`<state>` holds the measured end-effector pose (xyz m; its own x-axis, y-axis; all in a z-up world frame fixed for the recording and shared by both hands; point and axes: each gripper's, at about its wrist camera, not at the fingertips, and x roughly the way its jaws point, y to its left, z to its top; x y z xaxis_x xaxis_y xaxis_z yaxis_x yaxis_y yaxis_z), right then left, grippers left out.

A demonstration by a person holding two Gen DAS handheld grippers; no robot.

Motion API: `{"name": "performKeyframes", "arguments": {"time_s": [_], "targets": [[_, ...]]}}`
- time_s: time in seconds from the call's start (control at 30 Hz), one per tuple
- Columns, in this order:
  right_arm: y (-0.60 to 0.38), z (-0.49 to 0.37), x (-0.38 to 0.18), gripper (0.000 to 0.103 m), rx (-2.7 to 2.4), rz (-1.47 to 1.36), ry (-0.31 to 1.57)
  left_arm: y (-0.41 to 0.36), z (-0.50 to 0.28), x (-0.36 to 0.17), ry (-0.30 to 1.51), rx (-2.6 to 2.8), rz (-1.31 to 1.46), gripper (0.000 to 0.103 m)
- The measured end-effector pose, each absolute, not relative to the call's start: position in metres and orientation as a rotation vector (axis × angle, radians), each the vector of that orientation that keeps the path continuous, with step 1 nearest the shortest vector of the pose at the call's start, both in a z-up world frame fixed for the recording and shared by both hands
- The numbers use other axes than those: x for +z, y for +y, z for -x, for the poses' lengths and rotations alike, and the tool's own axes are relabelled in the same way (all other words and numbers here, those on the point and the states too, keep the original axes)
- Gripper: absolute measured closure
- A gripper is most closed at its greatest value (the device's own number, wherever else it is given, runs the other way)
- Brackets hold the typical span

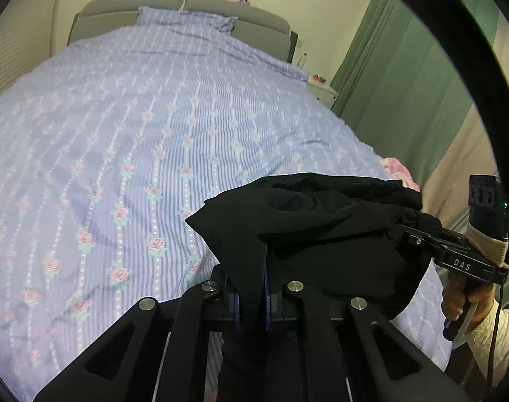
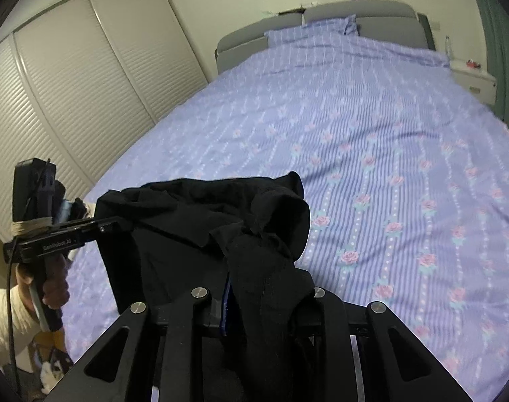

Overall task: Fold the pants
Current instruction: 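Lift the folded shorts with both grippers and carry them toward the white item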

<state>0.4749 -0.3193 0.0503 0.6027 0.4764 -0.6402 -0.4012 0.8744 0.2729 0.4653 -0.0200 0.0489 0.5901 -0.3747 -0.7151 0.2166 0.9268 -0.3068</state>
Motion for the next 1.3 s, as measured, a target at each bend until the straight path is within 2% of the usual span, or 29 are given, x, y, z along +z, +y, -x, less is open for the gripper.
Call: {"name": "performKeyframes", "arguments": {"time_s": [0.2,0.43,0.77,0.97,1.3], "targets": [[-0.295,-0.435,0.117,0.078,0.499,-0.110,0.709,0.009,-0.426,0.114,0.811,-0.324,0.234,0.092],[-0.221,-0.395,0.187,0.078,0.522,-0.080,0.631,0.085,-0.384,0.194,0.702,-0.293,0.245,0.092],[-0.080,-0.354,0.237,0.078,0.548,-0.117,0.578,0.230,-0.335,0.271,0.654,-0.239,0.199,0.093],[0.002,-0.351,0.244,0.078,0.693,-0.095,0.596,0.306,-0.293,0.288,0.624,-0.059,0.228,0.093],[0.139,-0.345,0.247,0.078,0.938,0.002,0.633,0.405,-0.231,0.285,0.595,0.204,0.300,0.093]]}}
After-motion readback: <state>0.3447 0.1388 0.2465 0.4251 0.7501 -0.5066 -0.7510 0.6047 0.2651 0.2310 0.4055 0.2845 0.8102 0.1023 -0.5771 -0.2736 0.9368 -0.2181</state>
